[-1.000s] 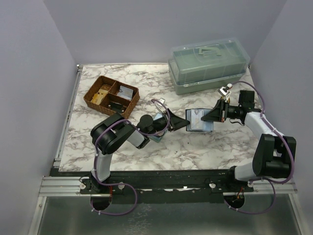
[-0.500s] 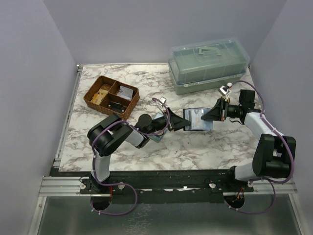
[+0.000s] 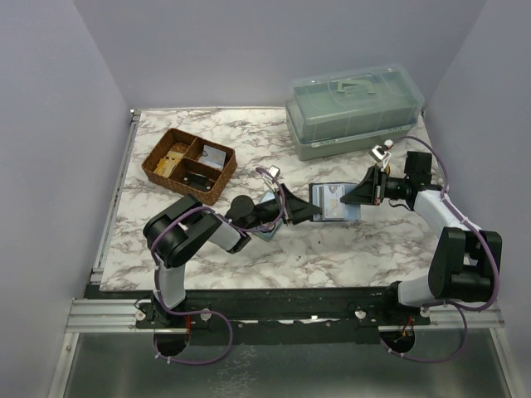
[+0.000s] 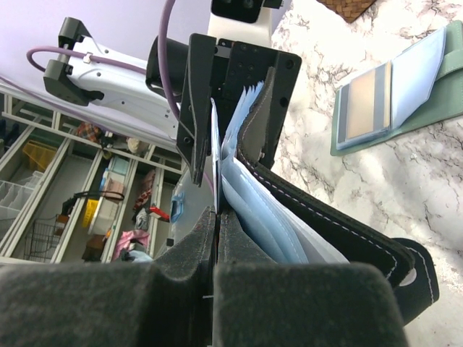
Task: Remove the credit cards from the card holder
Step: Remove the credit card from the card holder.
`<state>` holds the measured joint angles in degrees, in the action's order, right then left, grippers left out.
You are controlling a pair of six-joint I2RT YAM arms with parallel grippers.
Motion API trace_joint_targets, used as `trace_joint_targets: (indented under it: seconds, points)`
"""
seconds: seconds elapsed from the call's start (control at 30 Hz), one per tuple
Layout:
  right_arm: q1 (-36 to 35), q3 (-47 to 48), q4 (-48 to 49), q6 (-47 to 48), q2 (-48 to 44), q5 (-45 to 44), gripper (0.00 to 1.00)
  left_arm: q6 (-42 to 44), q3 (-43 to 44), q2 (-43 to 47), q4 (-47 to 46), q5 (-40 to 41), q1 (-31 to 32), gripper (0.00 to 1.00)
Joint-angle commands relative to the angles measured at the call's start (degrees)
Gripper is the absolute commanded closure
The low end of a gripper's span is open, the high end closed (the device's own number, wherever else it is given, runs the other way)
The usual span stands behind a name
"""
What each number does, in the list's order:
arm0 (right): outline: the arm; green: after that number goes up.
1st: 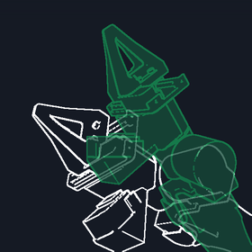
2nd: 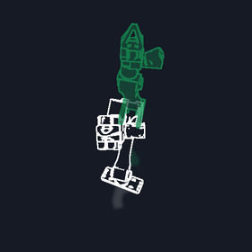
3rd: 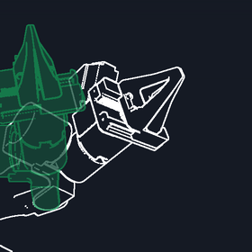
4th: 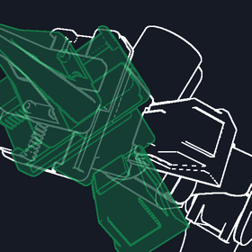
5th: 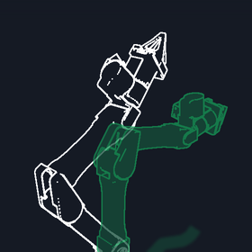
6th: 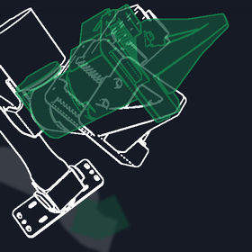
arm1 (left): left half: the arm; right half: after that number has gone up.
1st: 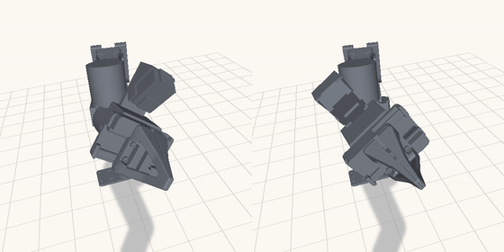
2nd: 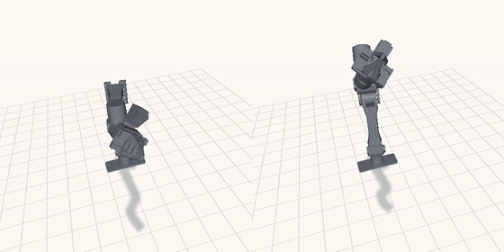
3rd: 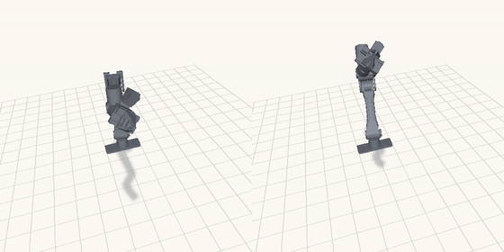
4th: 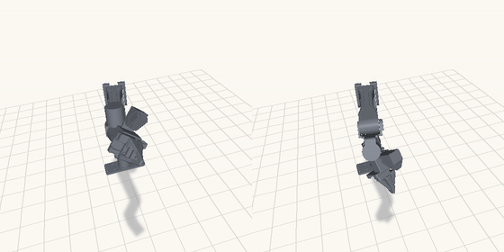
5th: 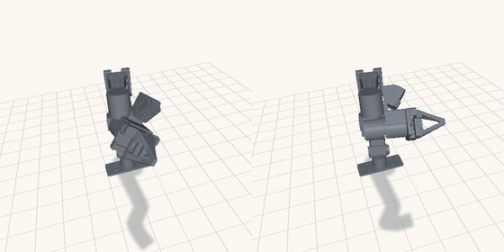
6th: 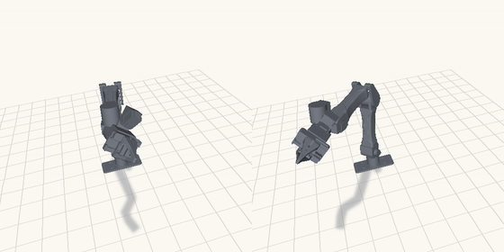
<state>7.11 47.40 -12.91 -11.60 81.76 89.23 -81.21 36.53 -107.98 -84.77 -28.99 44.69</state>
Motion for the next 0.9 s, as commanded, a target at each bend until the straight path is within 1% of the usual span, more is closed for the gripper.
trace_joint_targets:
  seconds: [0.0, 0.1, 0.2, 0.37, 0.47, 0.57, 0.67, 0.77, 0.8, 0.87]
  points:
    - [-0.1, -0.4, 1.0, -0.3, -1.4, 12.7, 1.0, -1.4, 2.5, -1.3, -10.1, -0.8, -0.3, 0.51]
    - [-0.1, -0.6, 1.1, -0.4, -1.5, 12.8, 1.0, -1.6, 2.5, -1.5, -10.0, -0.3, -0.4, 0.53]
    - [-0.1, -0.6, 1.1, -0.4, -1.6, 13.0, 1.0, -2.1, 2.7, -2.0, -10.0, 0.0, -0.4, 0.6]
    - [-0.1, -0.3, 0.7, 0.0, -1.7, 14.1, 1.0, -2.5, 2.8, -2.3, -10.1, 0.2, -0.6, 0.63]
    - [-0.1, 0.6, -2.8, 3.5, -1.3, 15.5, 1.0, -2.9, 2.8, -2.5, -10.0, 0.3, -0.7, 0.67]
    - [-0.1, 1.8, -6.8, 6.8, -0.7, 16.0, 1.0, -3.1, 3.3, -2.7, -10.1, 0.2, -0.8, 0.72]
    - [-0.2, 1.9, -7.0, 7.0, -0.6, 15.2, 1.0, -3.3, 4.0, -3.0, -10.0, -0.3, -0.8, 0.78]
    - [-0.8, 1.3, -5.6, 5.9, -0.9, 13.6, 1.0, -3.3, 5.0, -3.1, -10.0, -0.9, -0.8, 0.81]
    - [-1.1, 1.0, -4.2, 4.8, -1.1, 13.0, 1.0, -3.3, 5.2, -3.1, -10.0, -1.1, -0.8, 0.86]
    - [-1.2, 0.0, -0.7, 1.6, -1.8, 12.1, 1.0, -3.2, 5.5, -3.2, -10.0, -1.2, -0.8, 1.0]
